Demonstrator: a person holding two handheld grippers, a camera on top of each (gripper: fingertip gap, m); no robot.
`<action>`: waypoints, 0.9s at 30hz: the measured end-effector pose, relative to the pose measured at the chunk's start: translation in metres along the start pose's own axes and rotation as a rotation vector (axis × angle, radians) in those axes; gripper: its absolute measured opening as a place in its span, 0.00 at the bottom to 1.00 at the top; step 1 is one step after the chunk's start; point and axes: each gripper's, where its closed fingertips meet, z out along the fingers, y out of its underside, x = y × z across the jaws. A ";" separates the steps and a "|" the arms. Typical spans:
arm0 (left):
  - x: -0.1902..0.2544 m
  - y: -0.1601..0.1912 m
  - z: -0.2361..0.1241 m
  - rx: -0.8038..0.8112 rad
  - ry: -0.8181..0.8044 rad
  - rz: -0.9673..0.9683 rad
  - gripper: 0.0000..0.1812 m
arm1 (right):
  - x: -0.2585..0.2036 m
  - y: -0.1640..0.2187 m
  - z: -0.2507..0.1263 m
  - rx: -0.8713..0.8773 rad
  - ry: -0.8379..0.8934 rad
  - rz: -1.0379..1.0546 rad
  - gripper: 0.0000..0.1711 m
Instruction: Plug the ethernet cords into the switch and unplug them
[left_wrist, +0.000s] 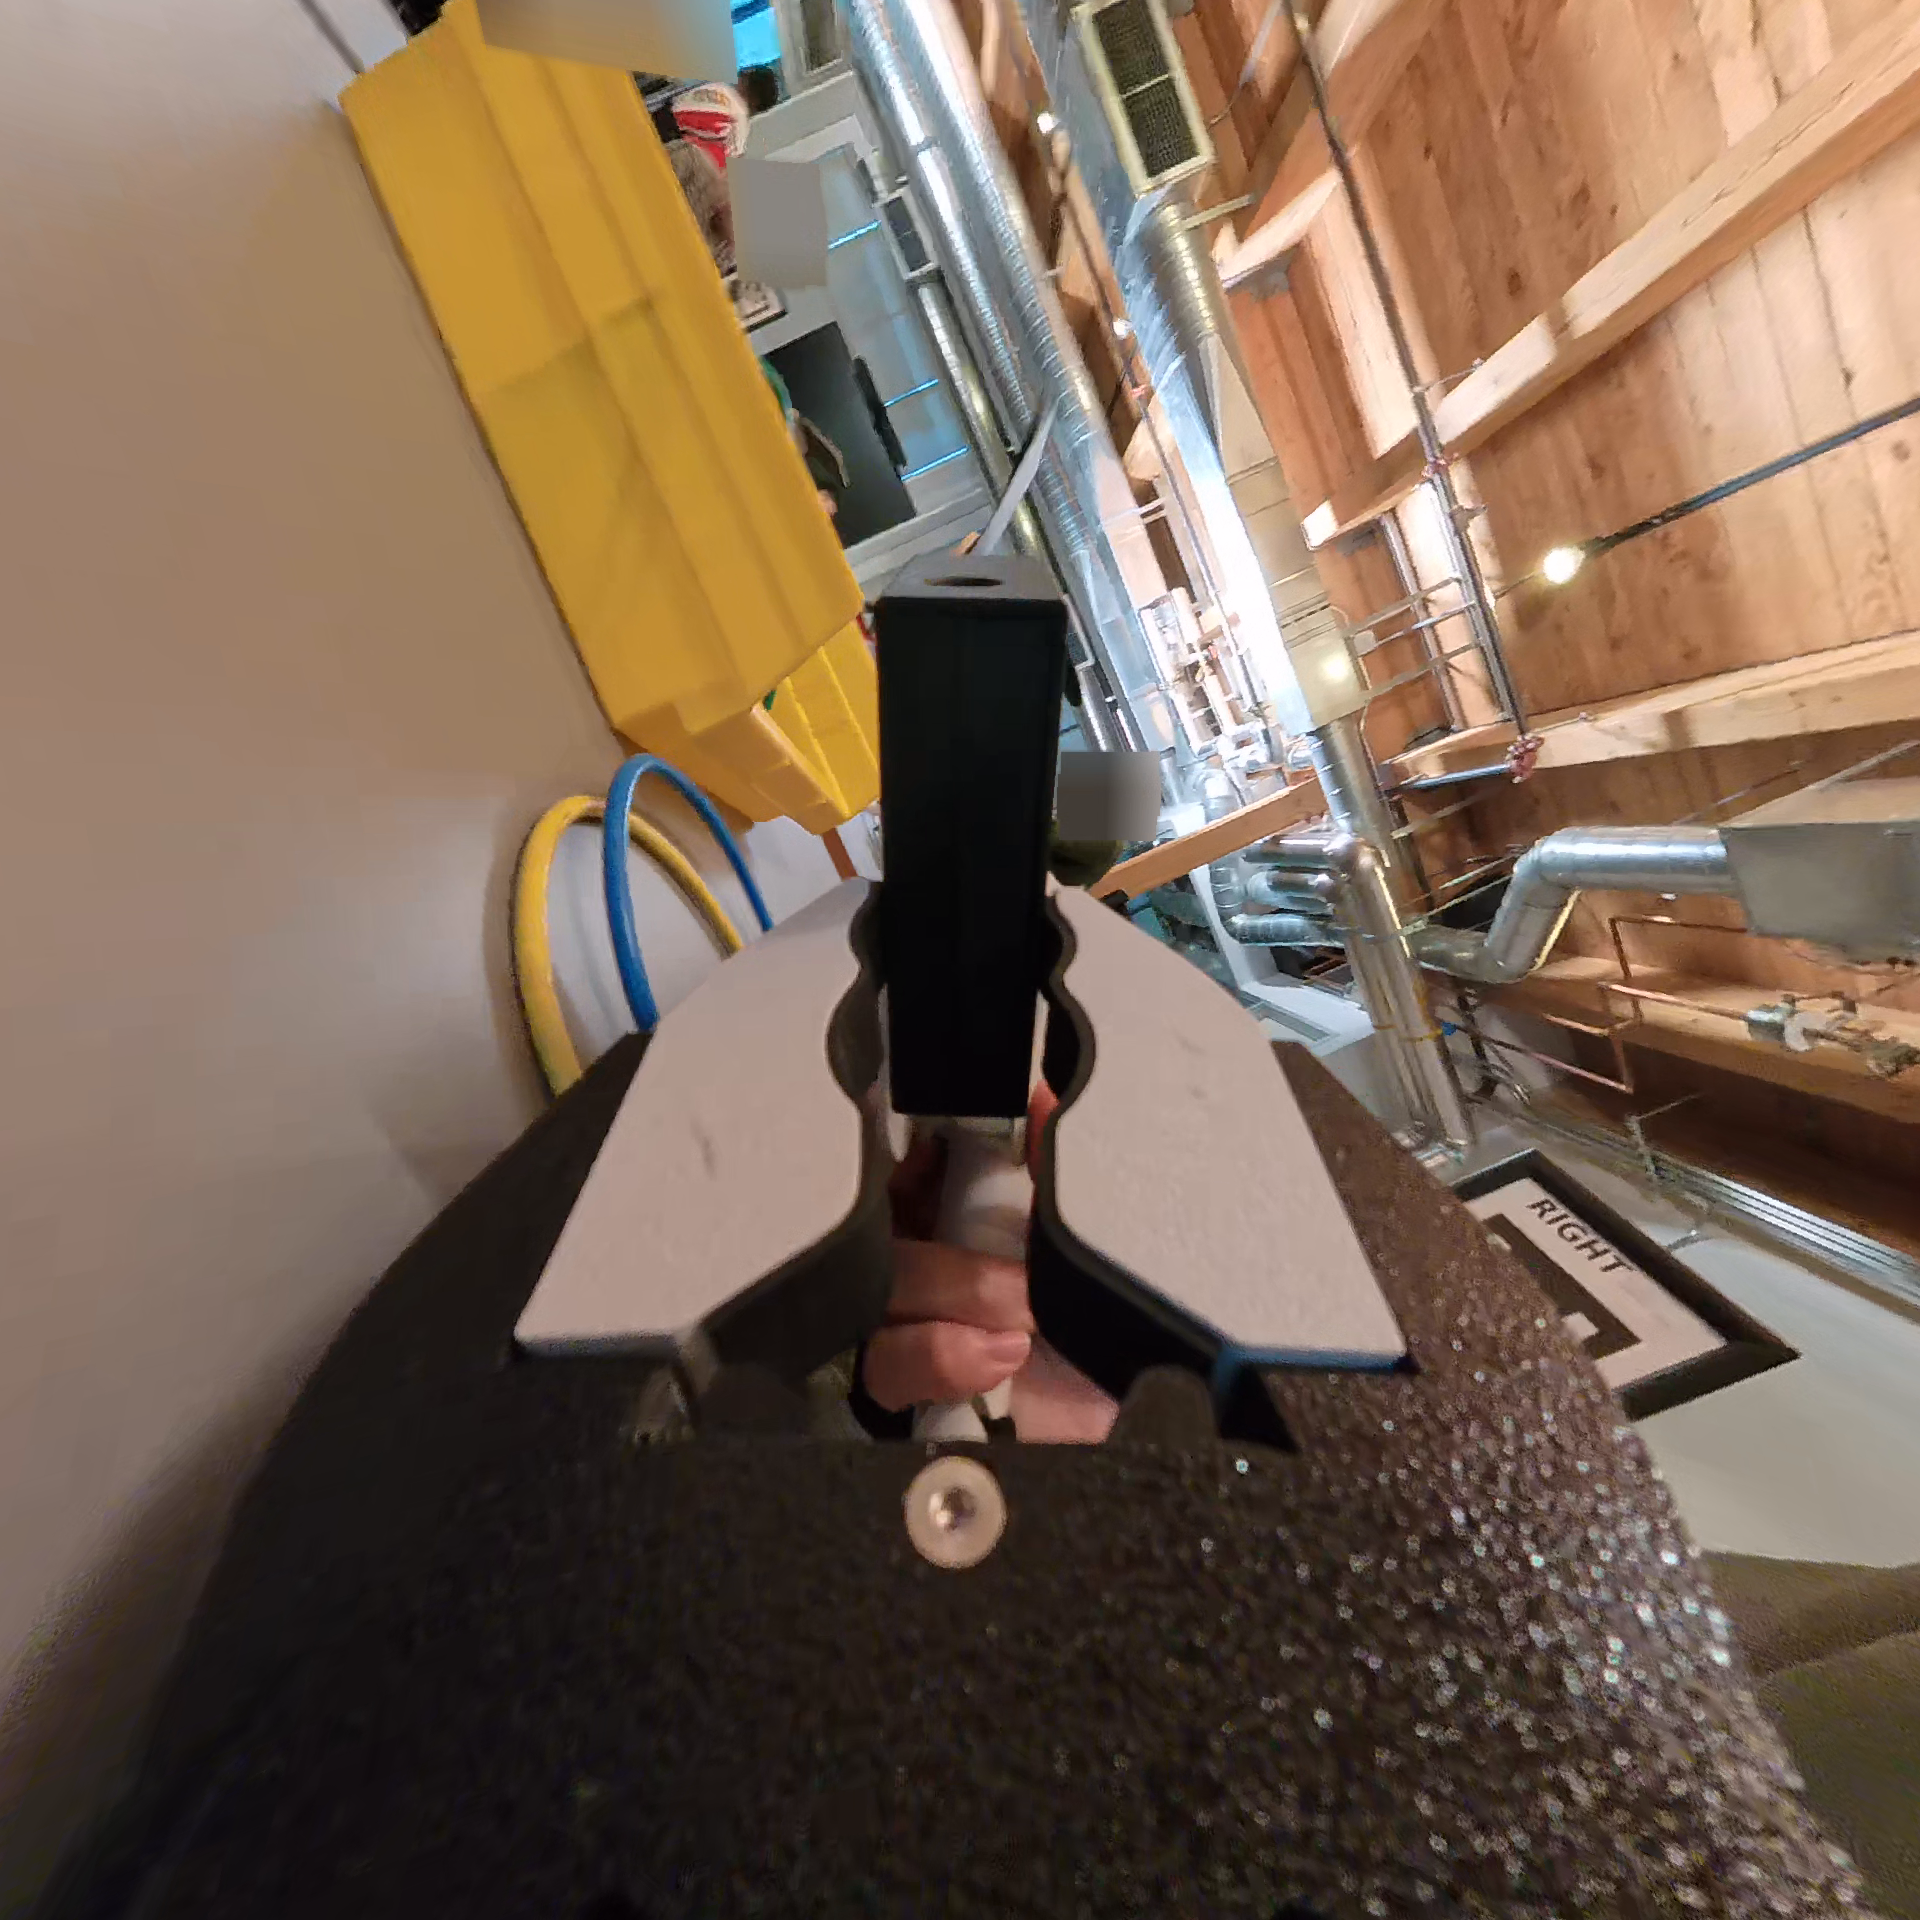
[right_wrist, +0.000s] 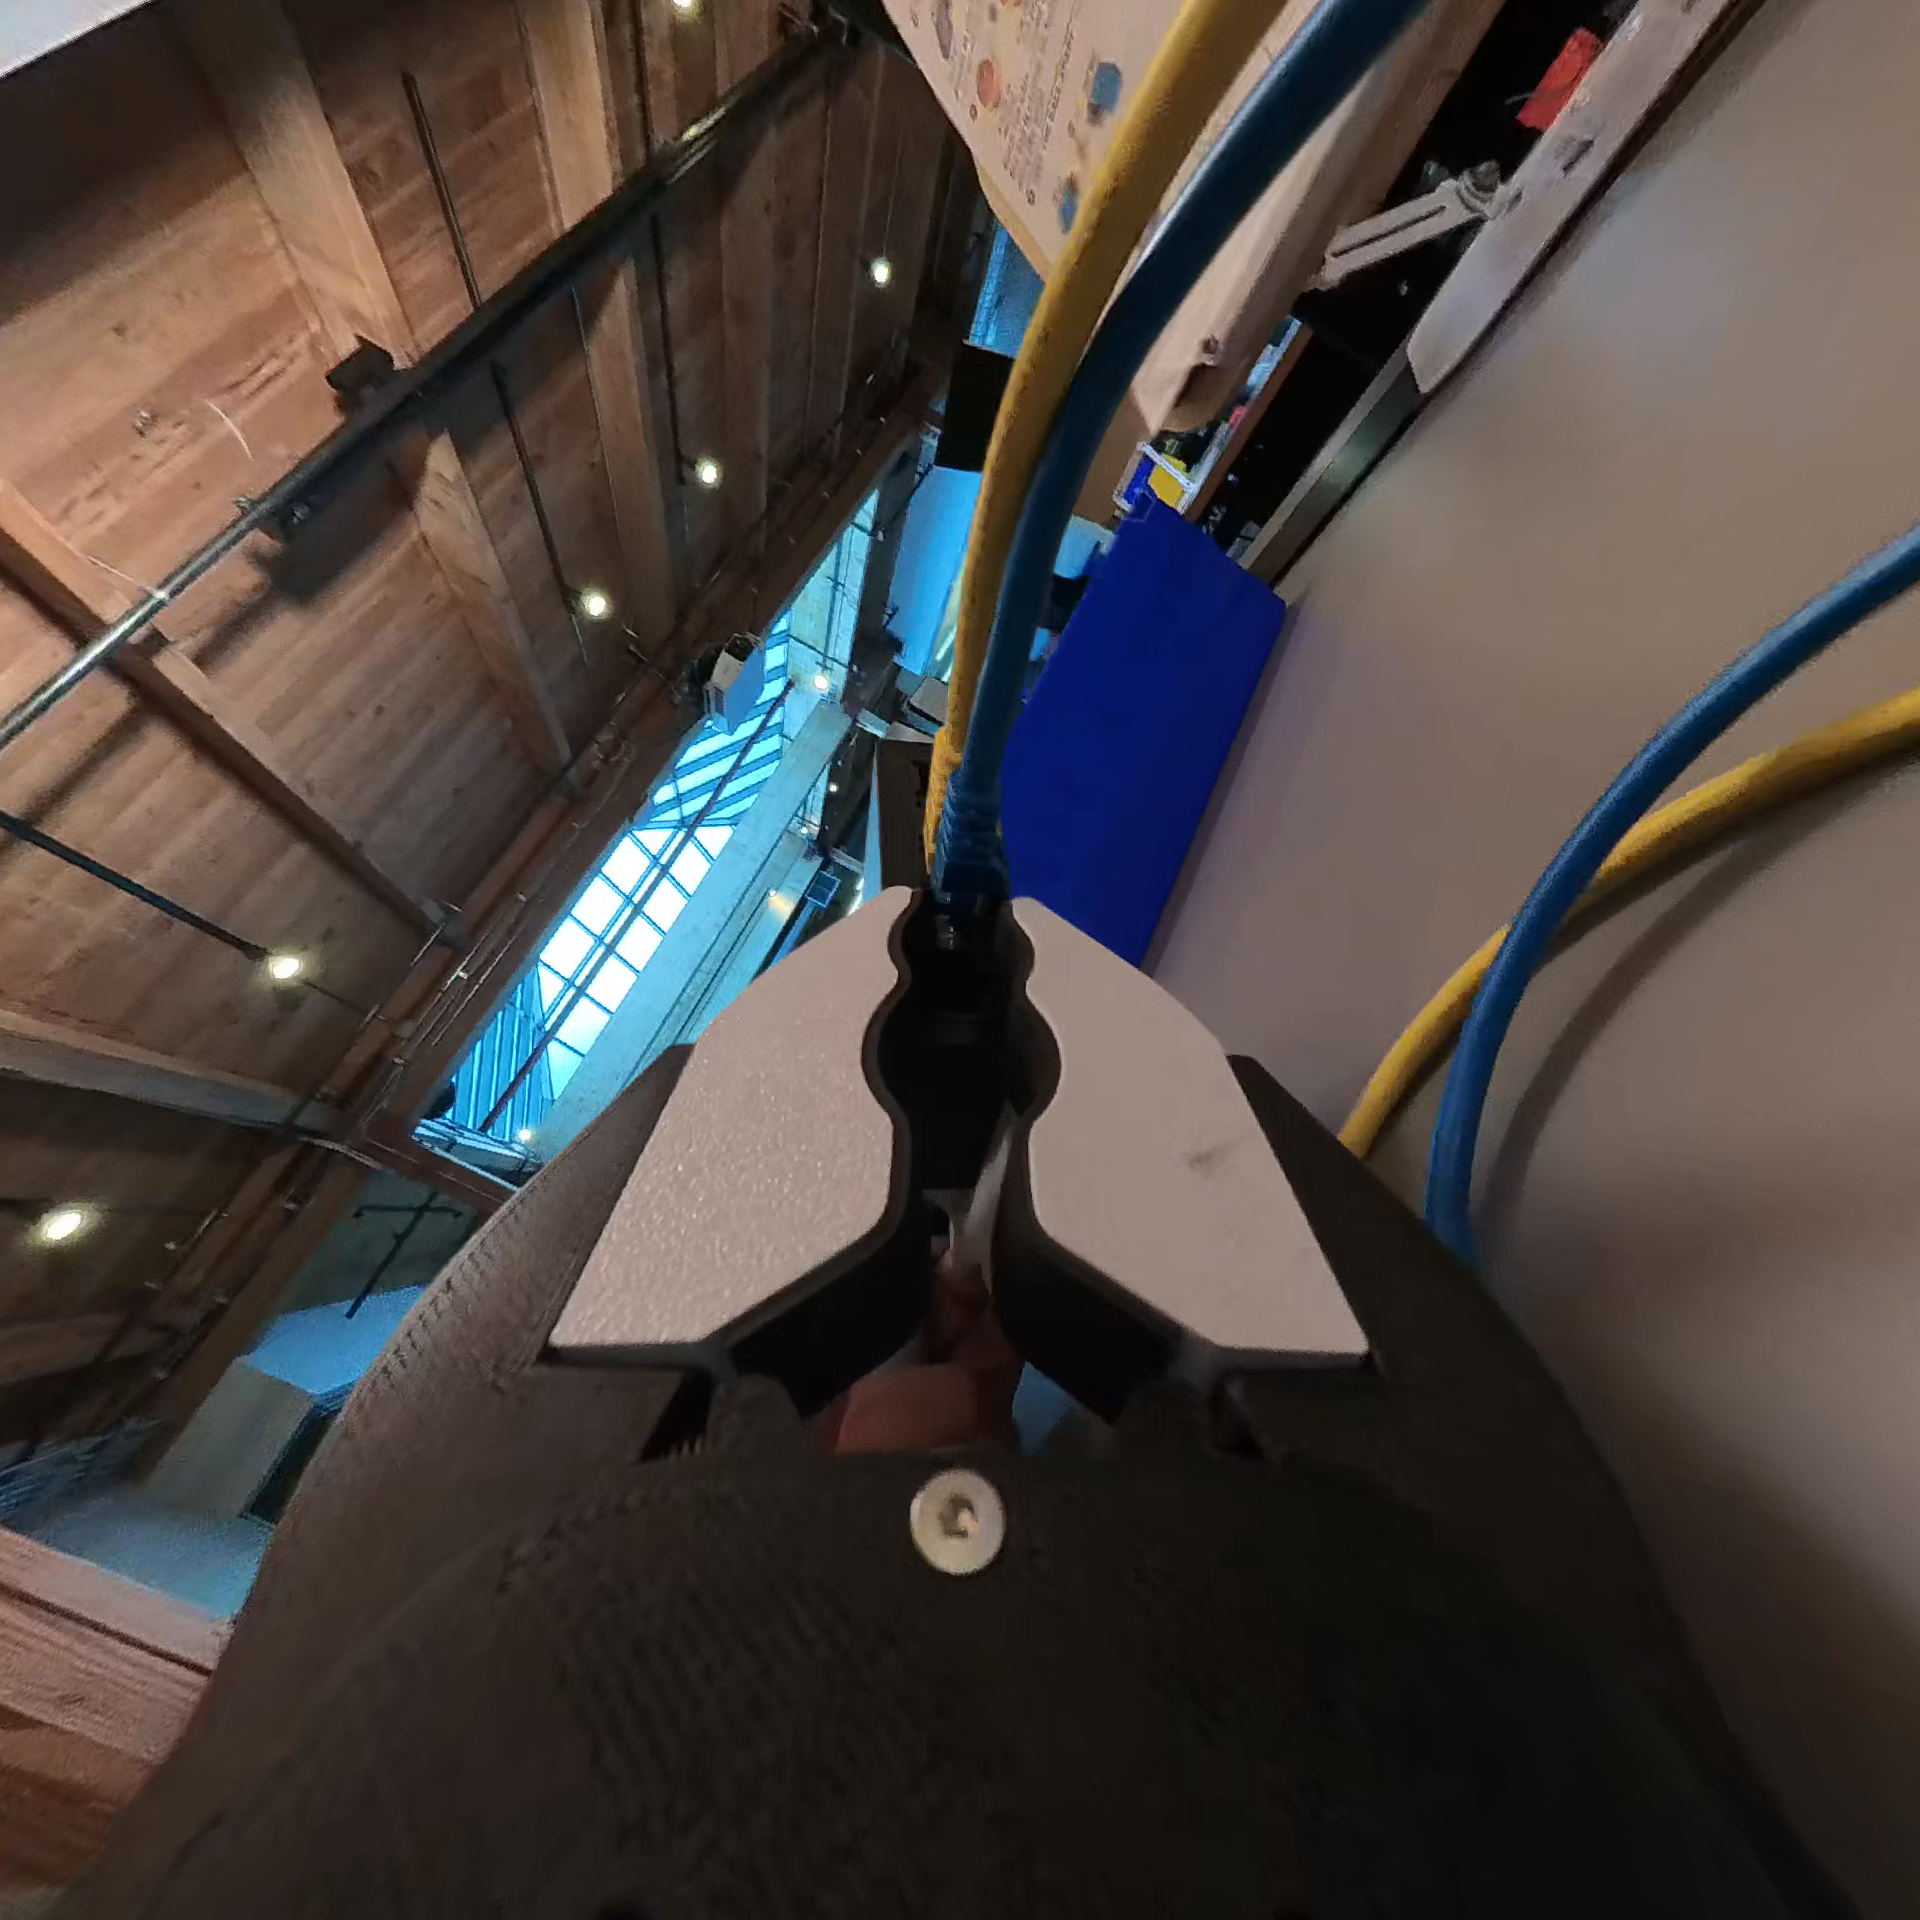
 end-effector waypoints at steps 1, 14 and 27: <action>0.002 0.000 0.001 0.004 0.009 0.021 0.15 | -0.002 -0.001 -0.001 -0.004 -0.001 -0.025 0.06; 0.008 0.001 0.003 0.018 0.037 0.096 0.14 | -0.007 -0.002 -0.005 -0.045 -0.016 -0.116 0.05; 0.014 0.003 0.002 -0.005 0.105 0.054 0.15 | -0.012 -0.007 0.003 0.061 -0.099 0.038 0.08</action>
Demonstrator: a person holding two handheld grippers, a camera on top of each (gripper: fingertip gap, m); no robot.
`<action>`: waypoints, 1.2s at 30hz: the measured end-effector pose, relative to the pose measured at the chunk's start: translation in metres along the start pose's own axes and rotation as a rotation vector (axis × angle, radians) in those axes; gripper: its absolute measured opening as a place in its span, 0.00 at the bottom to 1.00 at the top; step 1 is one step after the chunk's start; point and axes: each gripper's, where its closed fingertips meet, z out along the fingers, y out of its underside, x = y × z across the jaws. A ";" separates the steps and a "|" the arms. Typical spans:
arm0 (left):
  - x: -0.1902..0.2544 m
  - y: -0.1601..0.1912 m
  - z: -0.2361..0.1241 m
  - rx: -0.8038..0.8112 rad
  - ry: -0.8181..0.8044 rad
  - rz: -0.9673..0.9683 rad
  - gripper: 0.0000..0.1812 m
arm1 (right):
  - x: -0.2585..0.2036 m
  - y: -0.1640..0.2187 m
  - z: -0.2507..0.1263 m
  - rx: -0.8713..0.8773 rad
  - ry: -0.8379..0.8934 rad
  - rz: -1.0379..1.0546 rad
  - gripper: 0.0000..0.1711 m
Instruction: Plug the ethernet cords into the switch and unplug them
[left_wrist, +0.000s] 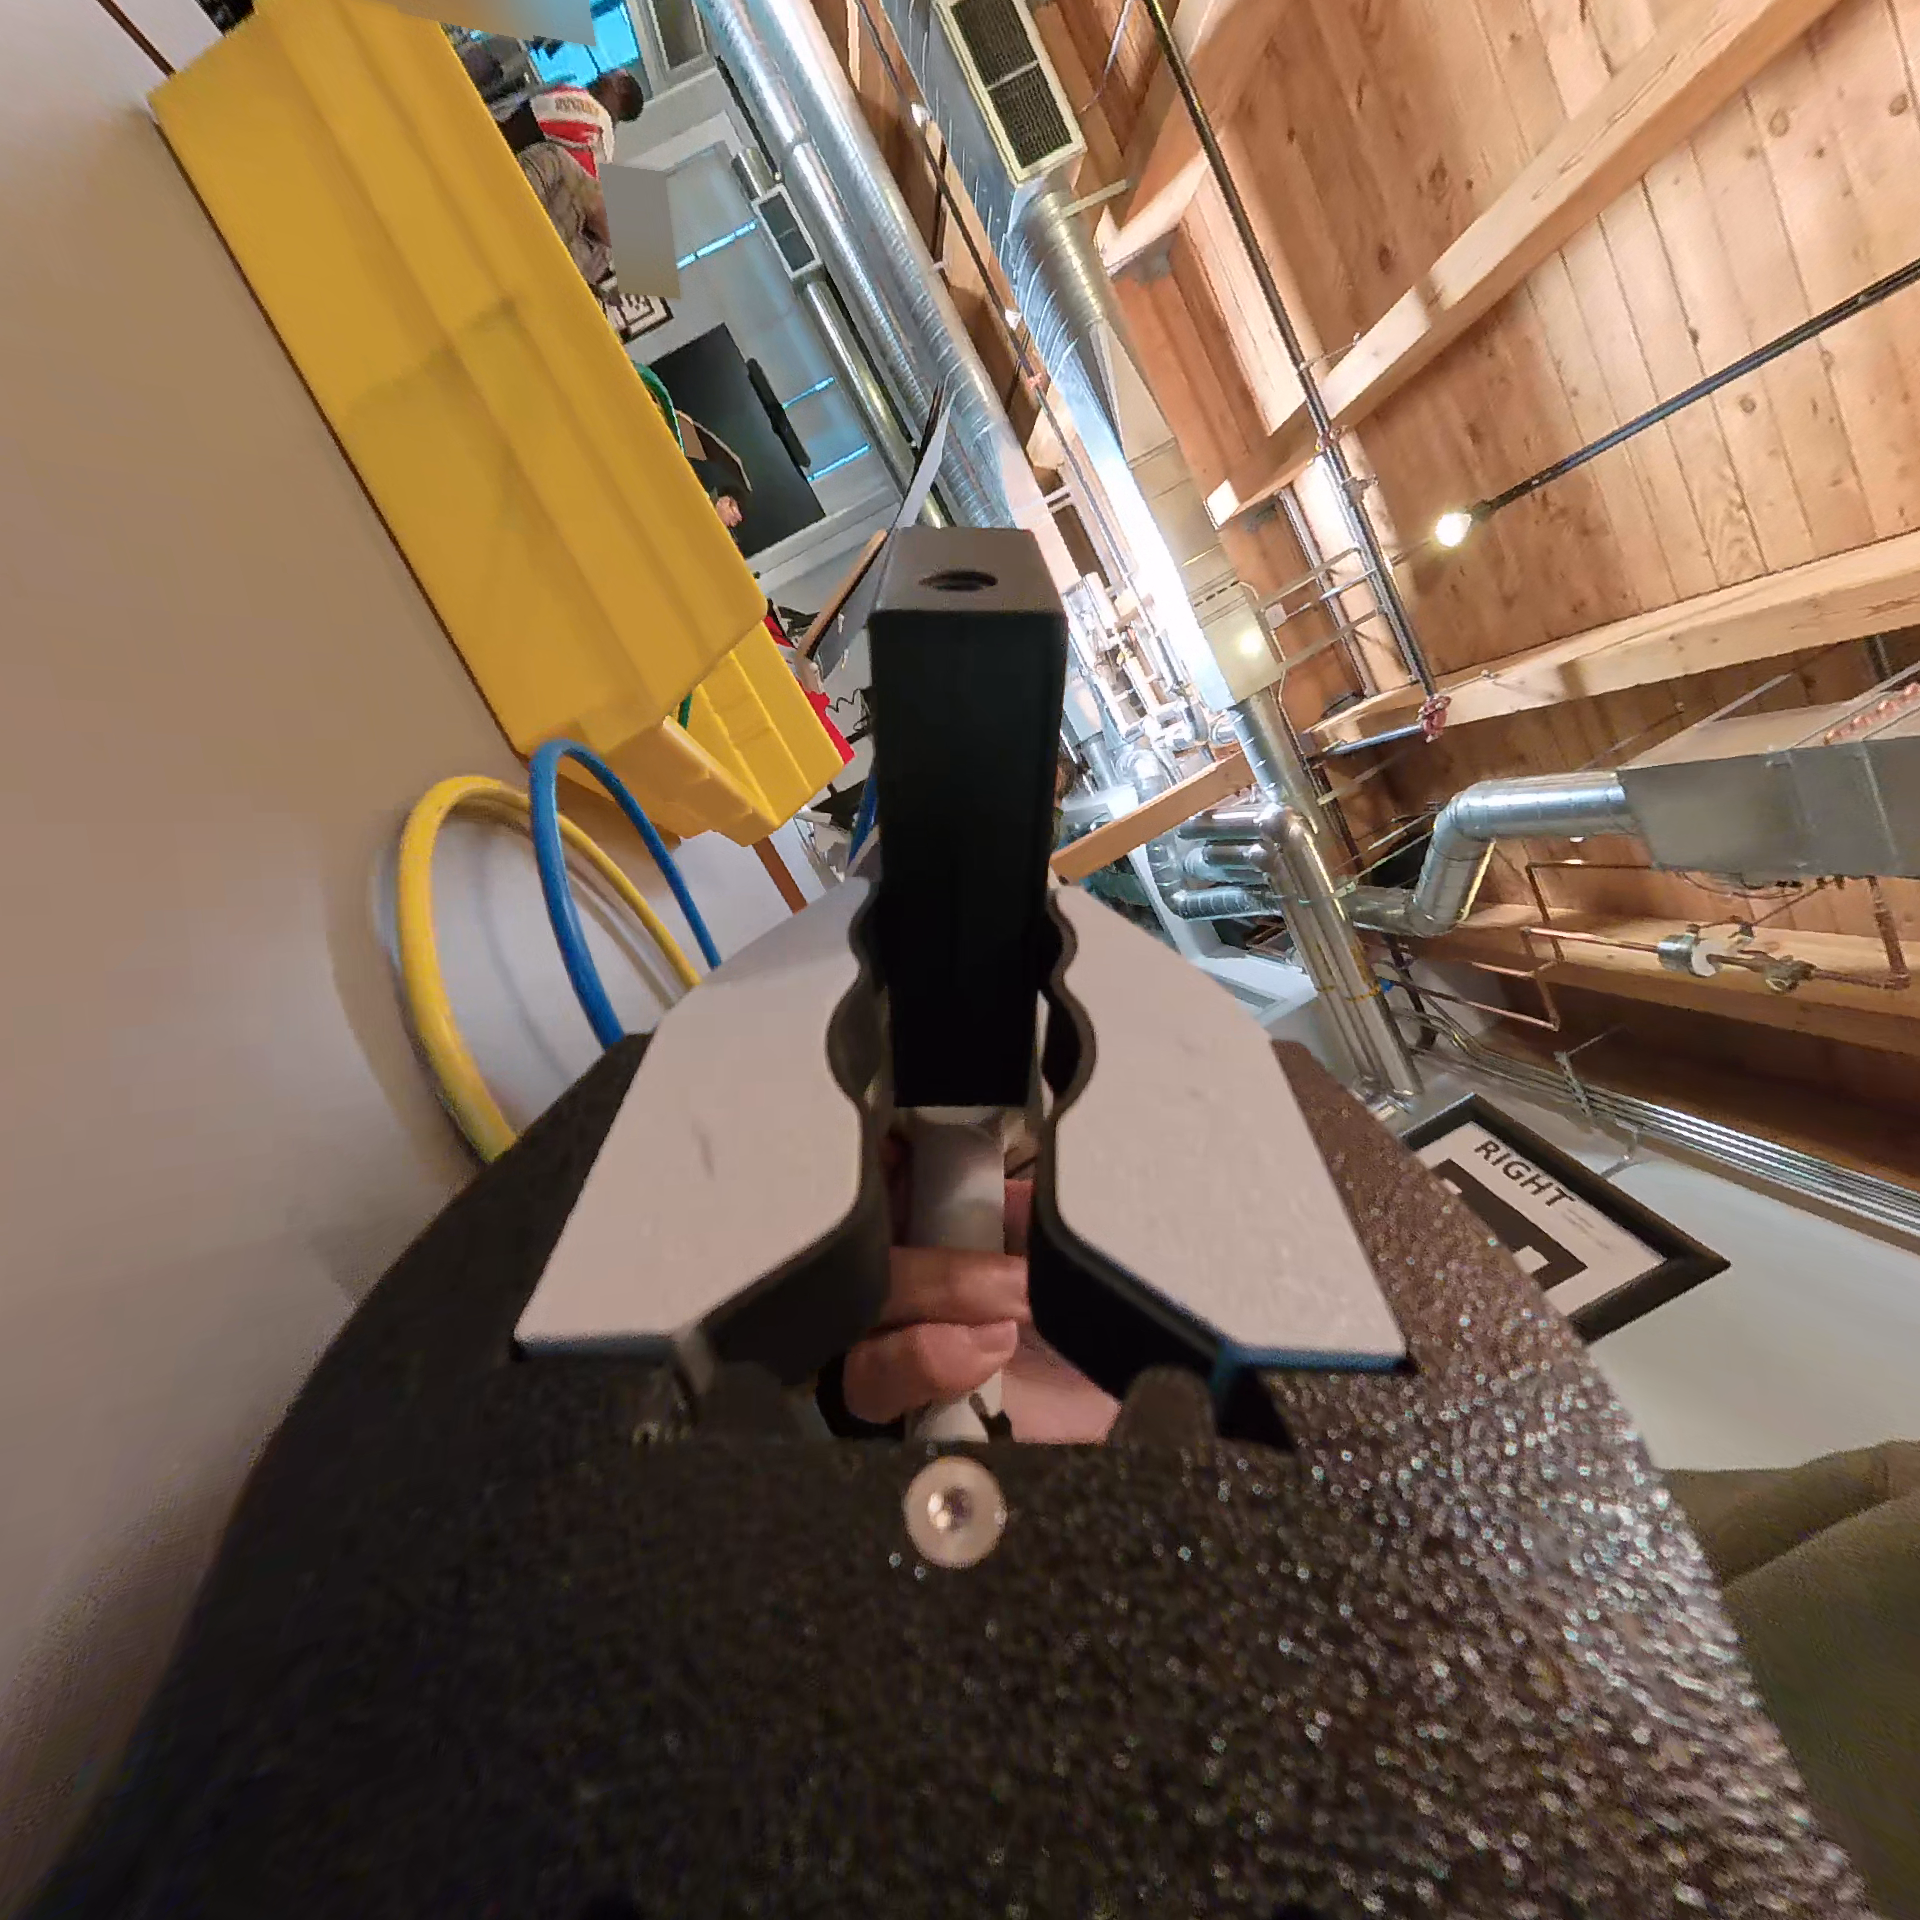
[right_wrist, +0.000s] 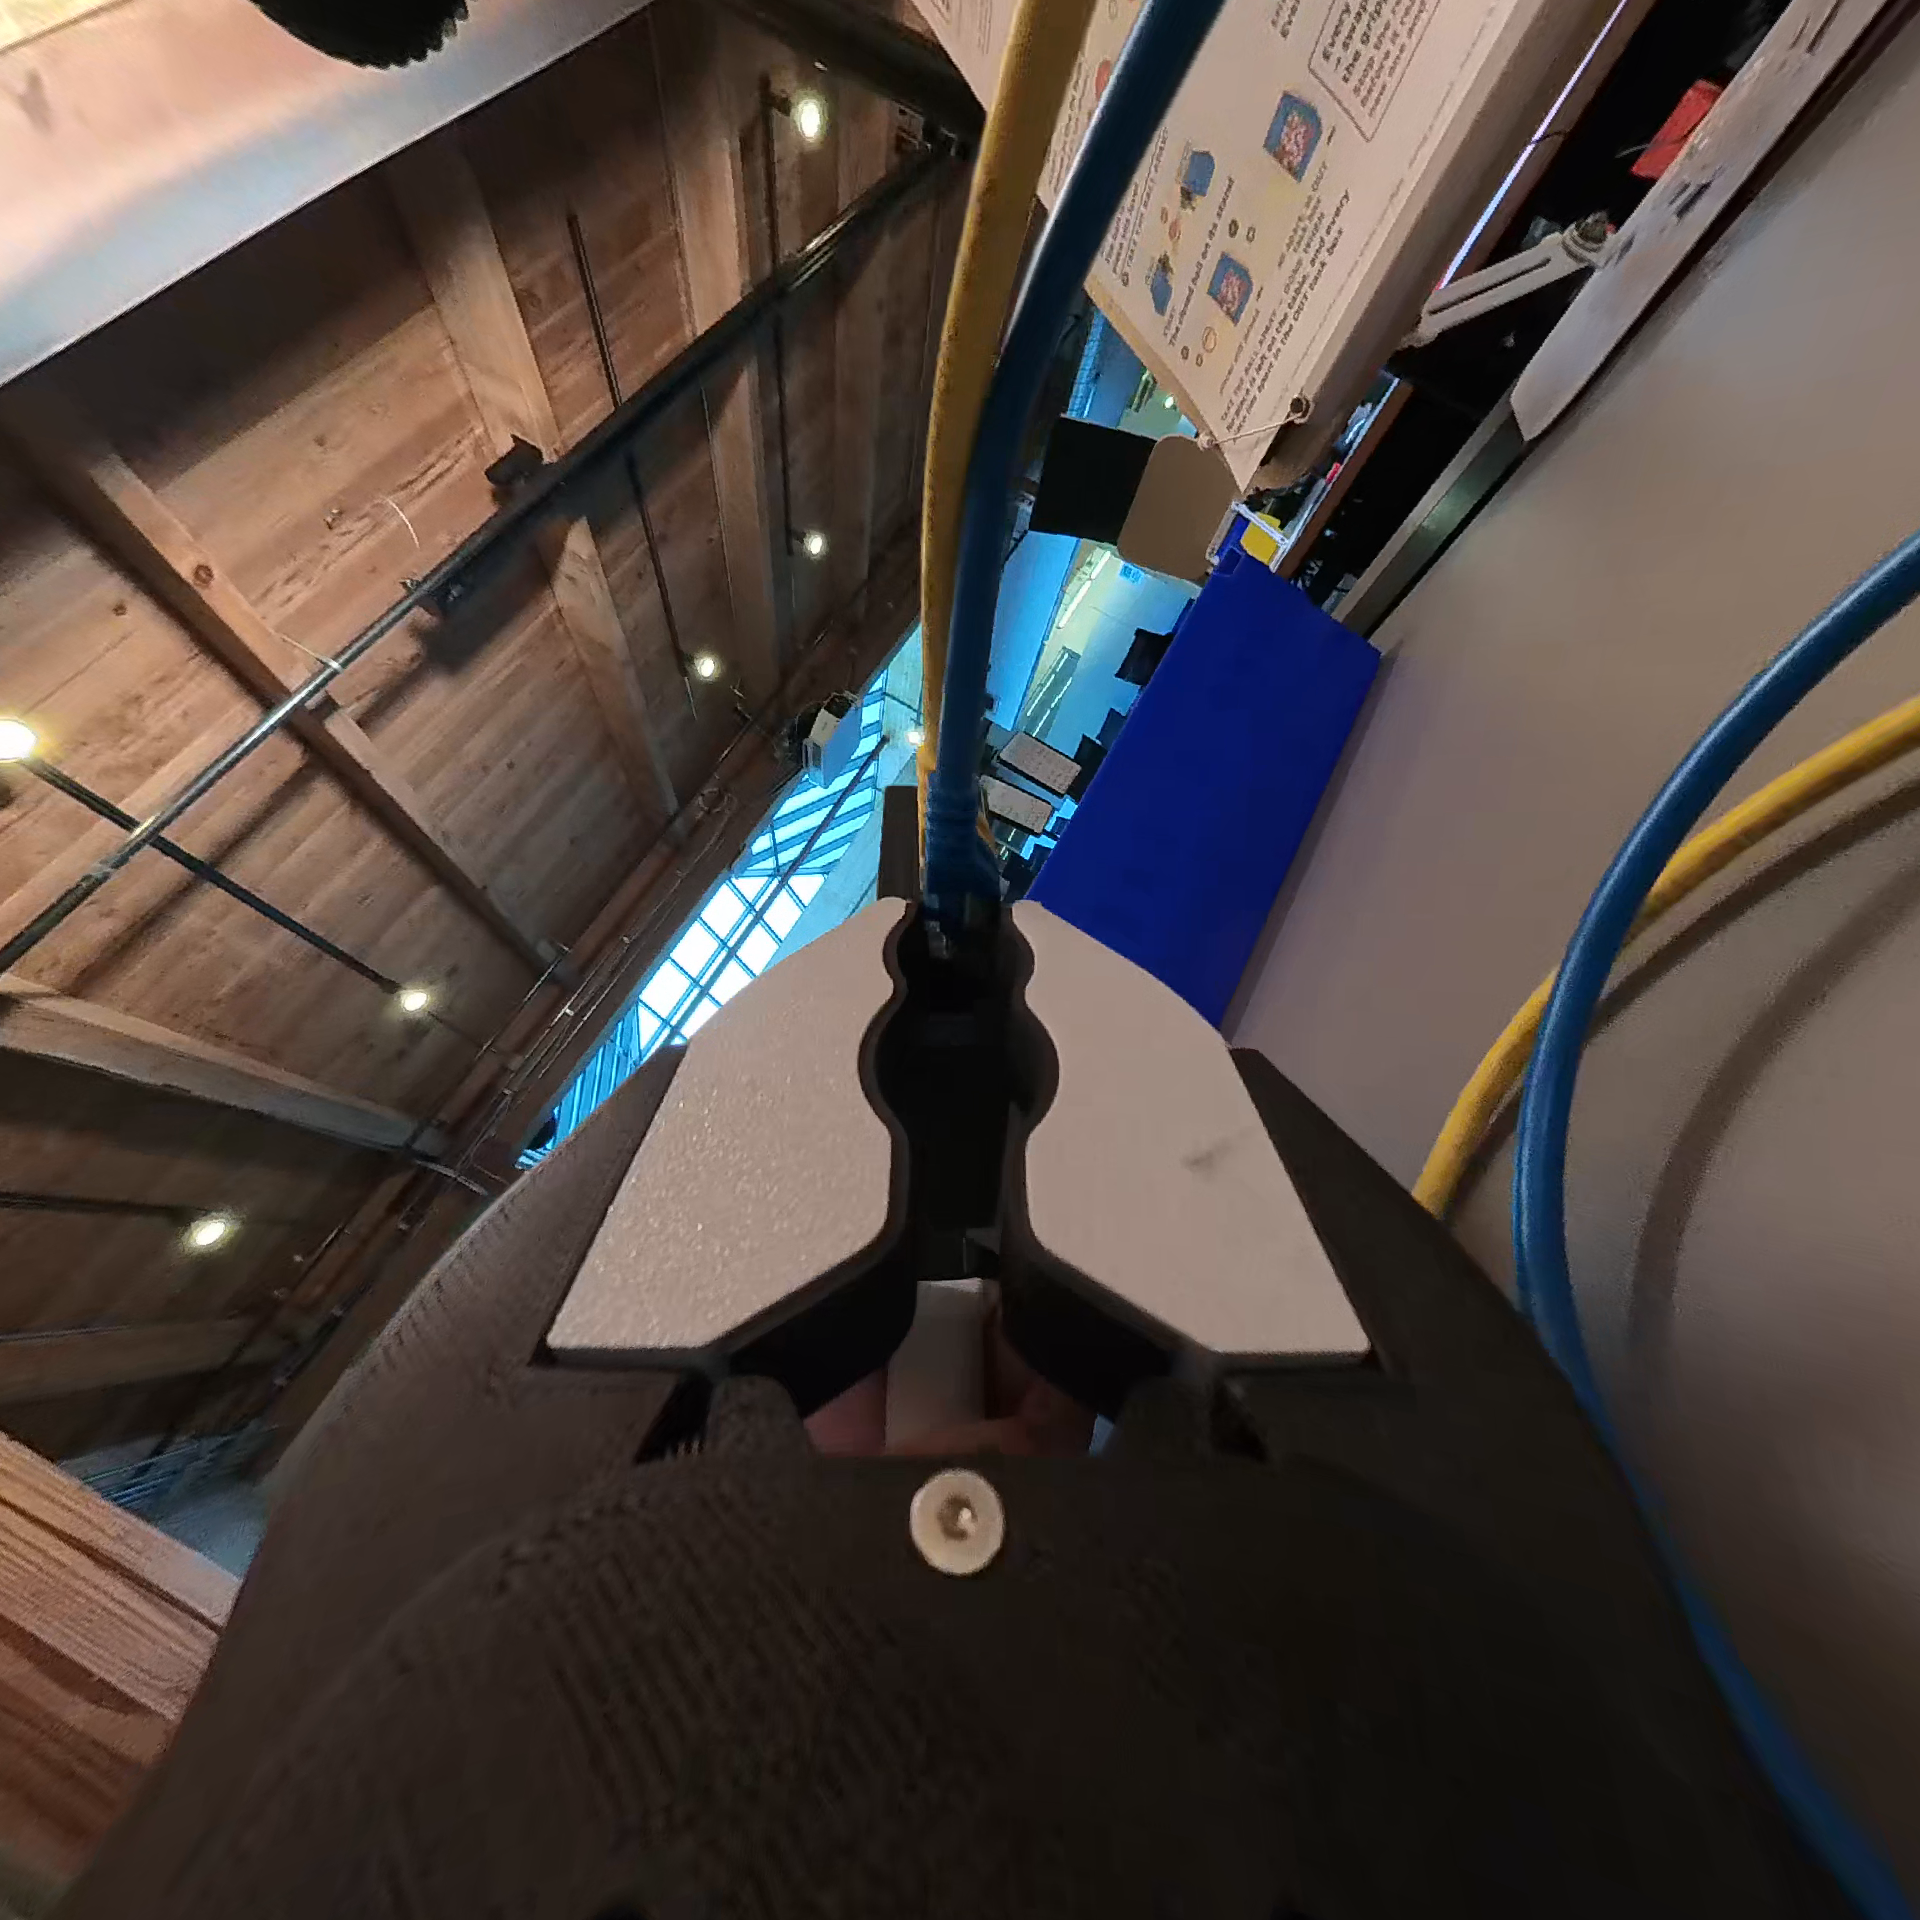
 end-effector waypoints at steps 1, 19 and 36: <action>0.000 -0.001 0.000 0.005 0.000 -0.001 0.15 | -0.001 0.000 0.000 -0.001 -0.001 0.004 0.08; -0.007 0.000 0.000 0.024 -0.031 -0.052 0.15 | 0.008 0.001 0.000 0.014 0.062 -0.016 0.08; 0.000 -0.036 -0.019 0.206 0.033 -0.136 0.15 | -0.002 -0.029 -0.002 -0.111 0.096 -0.304 0.06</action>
